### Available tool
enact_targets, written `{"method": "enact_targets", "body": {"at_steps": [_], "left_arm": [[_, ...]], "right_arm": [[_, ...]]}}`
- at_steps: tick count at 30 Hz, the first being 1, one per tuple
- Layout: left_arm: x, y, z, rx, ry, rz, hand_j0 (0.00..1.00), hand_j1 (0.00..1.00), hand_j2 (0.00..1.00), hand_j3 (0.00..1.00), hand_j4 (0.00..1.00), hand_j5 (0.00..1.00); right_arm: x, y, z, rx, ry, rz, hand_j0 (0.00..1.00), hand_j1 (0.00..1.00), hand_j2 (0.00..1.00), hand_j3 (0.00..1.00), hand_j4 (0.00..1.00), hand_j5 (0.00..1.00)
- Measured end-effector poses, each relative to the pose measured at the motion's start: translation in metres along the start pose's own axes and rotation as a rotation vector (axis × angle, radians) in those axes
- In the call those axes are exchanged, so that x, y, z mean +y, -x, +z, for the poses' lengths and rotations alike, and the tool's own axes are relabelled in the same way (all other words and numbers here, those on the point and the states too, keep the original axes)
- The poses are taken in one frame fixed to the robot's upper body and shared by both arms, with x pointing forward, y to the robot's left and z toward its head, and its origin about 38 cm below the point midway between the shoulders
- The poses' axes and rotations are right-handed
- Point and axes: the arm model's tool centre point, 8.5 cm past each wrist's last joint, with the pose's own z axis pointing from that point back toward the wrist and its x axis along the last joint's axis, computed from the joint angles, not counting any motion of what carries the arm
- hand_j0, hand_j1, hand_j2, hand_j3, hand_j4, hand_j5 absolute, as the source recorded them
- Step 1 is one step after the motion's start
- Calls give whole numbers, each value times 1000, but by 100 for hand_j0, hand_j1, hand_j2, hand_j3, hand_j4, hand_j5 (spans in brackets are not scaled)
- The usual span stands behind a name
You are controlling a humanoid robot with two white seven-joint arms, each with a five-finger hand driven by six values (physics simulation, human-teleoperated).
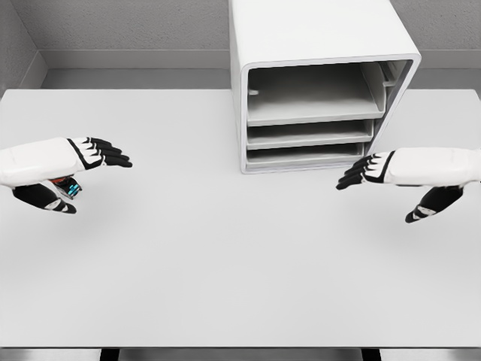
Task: Slide open multi-storey tabletop storage cabinets and put open load switch and slide close multi-storey tabletop storage cabinets
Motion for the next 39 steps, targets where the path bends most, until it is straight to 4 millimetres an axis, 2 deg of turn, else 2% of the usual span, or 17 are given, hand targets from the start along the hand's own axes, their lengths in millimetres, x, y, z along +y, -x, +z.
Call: {"method": "enact_targets", "body": {"at_steps": [2,4,7,9,12,15,19,22,24,26,31,39], "left_arm": [[-1,3,1,8,2,3,100,100,100,100,100,100],[-4,10,3,42,23,-12,100,100,100,100,100,100],[0,34,15,145,48,-44,100,100,100,100,100,100],[-5,49,22,207,77,-55,100,100,100,100,100,100],[-12,61,24,261,117,-78,100,100,100,100,100,100],[1,64,17,268,115,-118,100,100,100,100,100,100],[-17,64,2,245,146,-93,100,100,100,100,100,100],[-26,69,1,253,163,-70,100,100,100,100,100,100],[-28,75,3,268,164,-58,100,100,100,100,100,100],[-20,79,2,277,153,-62,100,100,100,100,100,100],[-31,83,0,278,174,-39,100,100,100,100,100,100],[-37,86,-1,283,179,-21,100,100,100,100,100,100]], "right_arm": [[-10,-3,-1,-17,24,4,100,100,100,100,100,100],[-12,-3,-3,-29,33,-3,100,100,100,100,100,100],[-15,-4,-6,-40,46,-1,100,100,100,100,100,100],[-19,-5,-8,-47,60,5,100,100,100,100,100,100],[-39,-12,-17,-79,86,51,100,100,100,100,100,100],[-53,-16,-25,-106,103,80,100,100,100,100,100,100],[-56,-17,-37,-131,111,80,100,100,100,100,100,100],[-61,-13,-44,-101,117,49,100,100,100,100,100,100],[-67,-7,-47,-64,128,24,100,100,100,100,100,100],[-68,4,-50,-32,138,-11,100,100,100,100,100,100],[-70,22,-51,16,152,-54,100,100,100,100,100,100],[-68,33,-62,65,138,-103,100,100,100,100,100,100]]}}
